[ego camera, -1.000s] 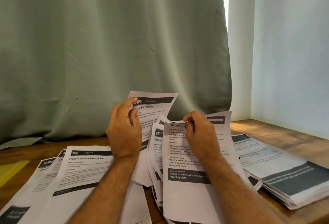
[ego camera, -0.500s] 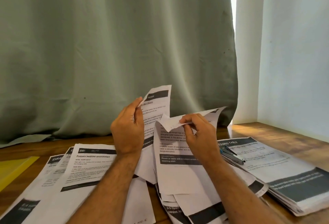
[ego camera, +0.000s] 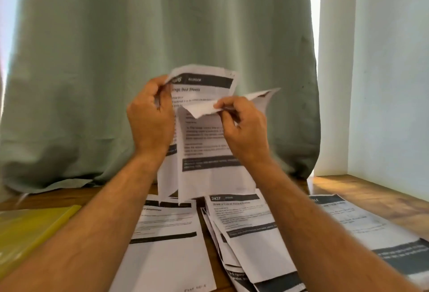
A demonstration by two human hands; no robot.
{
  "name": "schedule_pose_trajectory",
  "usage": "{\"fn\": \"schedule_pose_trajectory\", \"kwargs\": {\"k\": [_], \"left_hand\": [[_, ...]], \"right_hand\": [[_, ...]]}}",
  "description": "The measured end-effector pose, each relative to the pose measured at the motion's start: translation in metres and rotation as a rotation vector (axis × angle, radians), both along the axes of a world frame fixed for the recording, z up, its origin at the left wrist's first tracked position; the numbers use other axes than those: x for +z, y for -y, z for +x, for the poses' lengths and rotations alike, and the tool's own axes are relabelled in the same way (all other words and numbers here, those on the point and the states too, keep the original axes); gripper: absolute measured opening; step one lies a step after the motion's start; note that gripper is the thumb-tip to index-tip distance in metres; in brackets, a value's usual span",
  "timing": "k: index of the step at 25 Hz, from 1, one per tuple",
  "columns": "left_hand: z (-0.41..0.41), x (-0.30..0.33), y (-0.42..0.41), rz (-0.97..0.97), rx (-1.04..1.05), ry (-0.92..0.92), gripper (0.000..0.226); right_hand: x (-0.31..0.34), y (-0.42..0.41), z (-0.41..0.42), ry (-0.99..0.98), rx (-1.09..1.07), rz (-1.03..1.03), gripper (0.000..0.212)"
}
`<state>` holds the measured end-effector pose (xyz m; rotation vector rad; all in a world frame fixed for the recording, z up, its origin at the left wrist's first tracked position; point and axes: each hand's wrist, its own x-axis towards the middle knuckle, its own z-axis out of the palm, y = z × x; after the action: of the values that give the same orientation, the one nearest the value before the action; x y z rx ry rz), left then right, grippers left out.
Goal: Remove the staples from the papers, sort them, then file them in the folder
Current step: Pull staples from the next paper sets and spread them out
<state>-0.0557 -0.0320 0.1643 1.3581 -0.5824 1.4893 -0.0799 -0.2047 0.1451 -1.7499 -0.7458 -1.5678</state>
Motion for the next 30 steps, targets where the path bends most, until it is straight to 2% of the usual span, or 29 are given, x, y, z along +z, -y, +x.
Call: {"fn": "schedule_pose_trajectory", "kwargs": {"k": [3, 6, 10, 15, 18, 20, 22, 25, 27, 30], "left_hand": [[-0.013, 0.037, -0.025, -0.021, -0.193, -0.173, 0.014], [-0.016, 0.035, -0.043, -0.086, -0.39, -0.485, 0.014], [0.017, -0.042, -0.057, -0.154, -0.544, -0.896, 0.012], [0.044, -0.138, -0.067, -0.233, -0.509, -1.168, 0.017], [0.046, -0.16, -0.071, -0.255, -0.544, -1.239, 0.018], [0.044, -0.163, -0.072, -0.249, -0.525, -1.262, 0.013], [0.042, -0.164, -0.07, -0.245, -0.505, -1.243, 0.016], [0.043, -0.164, -0.068, -0.287, -0.532, -1.172, 0.027], [0.04, -0.164, -0.066, -0.329, -0.549, -1.143, 0.025], [0.041, -0.164, -0.066, -0.411, -0.607, -1.098, 0.027]], "right_hand": [[0.039, -0.025, -0.011, 0.019, 0.043, -0.018, 0.009], [0.052, -0.042, -0.009, -0.151, 0.087, -0.006, 0.011], [0.002, -0.066, 0.022, -0.533, -0.057, -0.038, 0.009], [-0.088, -0.082, 0.052, -0.801, -0.263, -0.163, 0.014], [-0.114, -0.084, 0.052, -0.881, -0.309, -0.31, 0.018], [-0.122, -0.082, 0.047, -0.912, -0.304, -0.338, 0.017], [-0.125, -0.082, 0.041, -0.877, -0.285, -0.343, 0.016], [-0.128, -0.092, 0.032, -0.792, -0.282, -0.451, 0.023], [-0.129, -0.101, 0.027, -0.762, -0.279, -0.512, 0.027], [-0.128, -0.107, 0.027, -0.688, -0.289, -0.494, 0.029]]}}
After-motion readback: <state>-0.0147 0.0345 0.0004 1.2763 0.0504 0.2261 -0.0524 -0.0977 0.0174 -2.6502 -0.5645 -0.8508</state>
